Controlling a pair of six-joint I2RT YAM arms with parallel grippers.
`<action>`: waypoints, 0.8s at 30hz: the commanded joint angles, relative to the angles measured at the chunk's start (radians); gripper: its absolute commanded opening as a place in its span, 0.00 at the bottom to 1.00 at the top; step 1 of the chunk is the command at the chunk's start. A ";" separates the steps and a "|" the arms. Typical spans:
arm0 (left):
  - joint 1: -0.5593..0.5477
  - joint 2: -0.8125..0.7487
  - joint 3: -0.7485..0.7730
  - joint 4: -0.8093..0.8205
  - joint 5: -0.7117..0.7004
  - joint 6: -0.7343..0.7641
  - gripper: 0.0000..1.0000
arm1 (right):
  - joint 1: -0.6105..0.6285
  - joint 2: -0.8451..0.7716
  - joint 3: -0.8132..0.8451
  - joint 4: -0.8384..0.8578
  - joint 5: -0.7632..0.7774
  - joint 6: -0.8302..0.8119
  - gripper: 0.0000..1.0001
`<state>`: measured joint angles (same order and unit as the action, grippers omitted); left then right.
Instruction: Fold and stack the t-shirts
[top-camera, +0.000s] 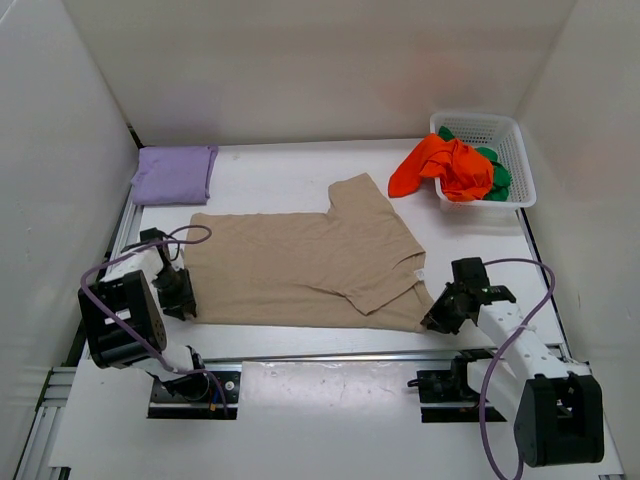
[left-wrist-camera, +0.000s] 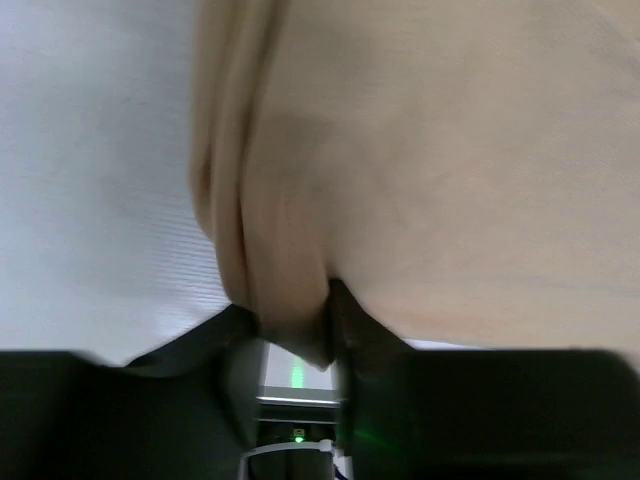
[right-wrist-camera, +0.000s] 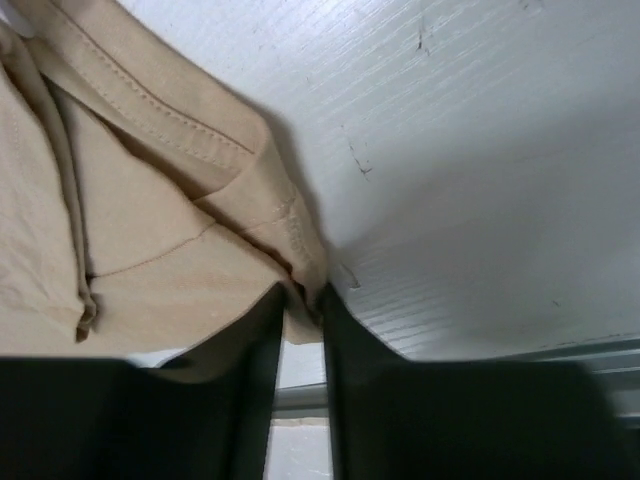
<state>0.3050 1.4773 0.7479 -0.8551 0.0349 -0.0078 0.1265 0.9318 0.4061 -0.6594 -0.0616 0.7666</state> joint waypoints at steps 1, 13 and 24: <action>0.003 0.009 -0.019 0.064 0.048 0.008 0.36 | 0.005 0.009 -0.041 -0.049 0.029 0.031 0.21; 0.003 -0.201 -0.039 -0.192 -0.199 0.008 0.10 | 0.079 -0.319 0.080 -0.432 0.209 0.232 0.00; 0.012 -0.245 -0.036 -0.226 -0.282 0.008 0.80 | 0.079 -0.283 0.143 -0.412 0.145 0.243 0.62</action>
<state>0.3061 1.2583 0.6746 -1.0809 -0.1711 0.0002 0.2043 0.6102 0.4740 -1.0248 0.0776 1.0172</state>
